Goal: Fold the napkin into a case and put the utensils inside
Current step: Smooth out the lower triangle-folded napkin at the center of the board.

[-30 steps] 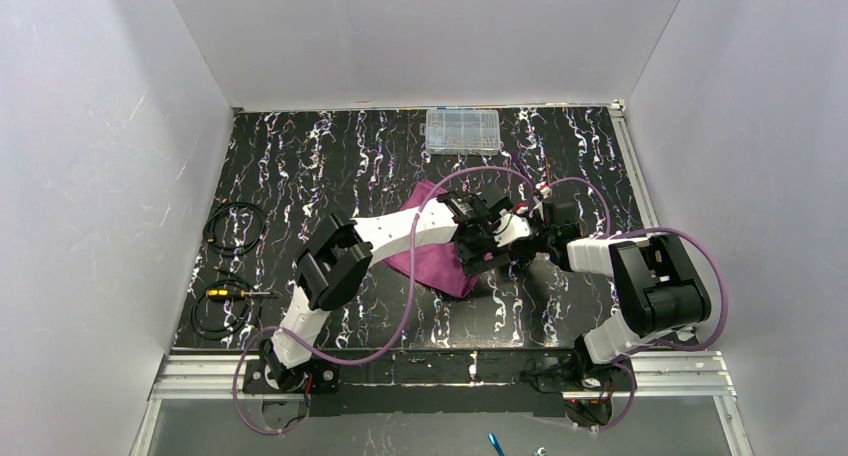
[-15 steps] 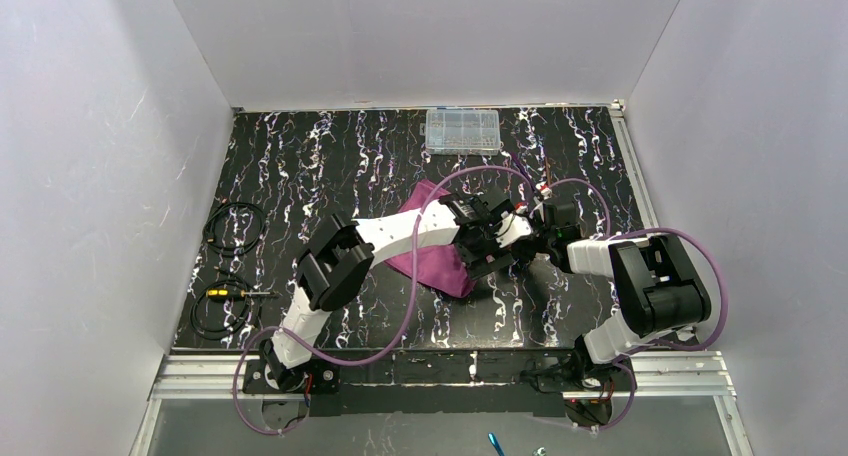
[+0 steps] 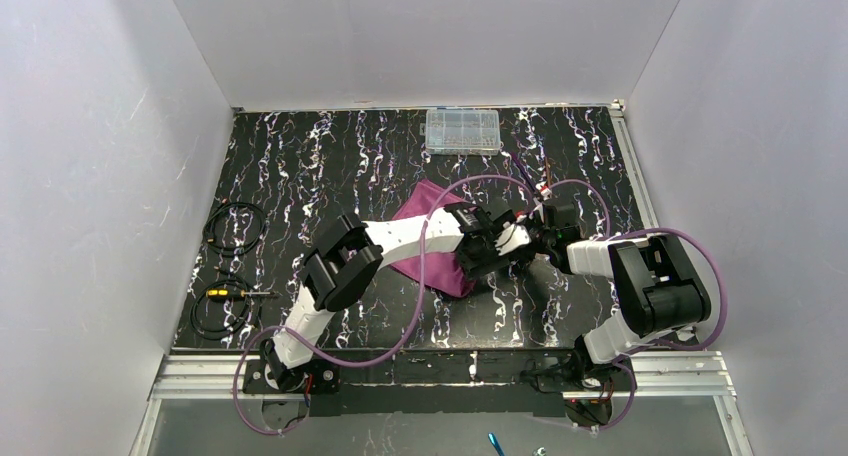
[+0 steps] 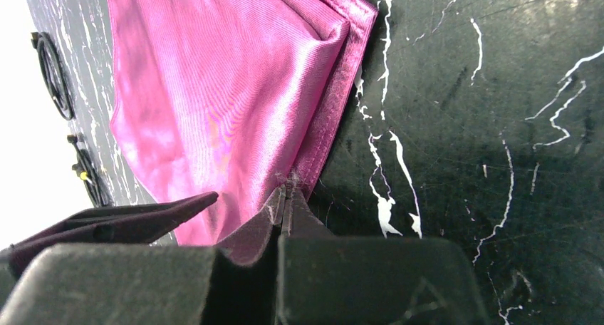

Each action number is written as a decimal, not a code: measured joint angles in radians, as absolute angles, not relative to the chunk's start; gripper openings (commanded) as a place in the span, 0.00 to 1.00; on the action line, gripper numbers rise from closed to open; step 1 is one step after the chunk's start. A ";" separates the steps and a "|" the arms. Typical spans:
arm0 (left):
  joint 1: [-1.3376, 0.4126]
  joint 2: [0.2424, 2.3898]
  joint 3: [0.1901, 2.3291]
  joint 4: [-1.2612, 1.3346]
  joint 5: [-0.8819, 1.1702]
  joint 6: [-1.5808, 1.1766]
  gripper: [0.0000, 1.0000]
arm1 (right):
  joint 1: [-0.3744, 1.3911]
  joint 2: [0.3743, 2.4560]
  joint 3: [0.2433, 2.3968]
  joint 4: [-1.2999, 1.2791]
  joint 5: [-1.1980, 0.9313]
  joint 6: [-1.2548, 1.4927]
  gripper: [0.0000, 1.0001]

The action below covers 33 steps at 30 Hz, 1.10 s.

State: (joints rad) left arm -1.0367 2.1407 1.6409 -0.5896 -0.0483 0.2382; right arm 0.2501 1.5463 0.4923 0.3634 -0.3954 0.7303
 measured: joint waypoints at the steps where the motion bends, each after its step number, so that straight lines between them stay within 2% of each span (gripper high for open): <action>1: -1.038 2.141 1.640 -0.590 -0.049 0.239 0.42 | 0.250 1.547 0.492 0.364 -0.395 0.731 0.01; 6: -1.047 2.141 1.640 -0.591 -0.047 0.236 0.17 | 0.250 1.547 0.489 0.370 -0.396 0.731 0.01; 10: -1.053 2.141 1.641 -0.596 -0.046 0.231 0.11 | 0.250 1.547 0.482 0.379 -0.397 0.735 0.01; 13: -1.056 2.141 1.641 -0.599 -0.046 0.226 0.01 | 0.250 1.547 0.476 0.393 -0.400 0.738 0.01; 33: -1.056 2.141 1.663 -0.577 -0.102 0.181 0.00 | 0.250 1.561 0.431 0.493 -0.419 0.791 0.01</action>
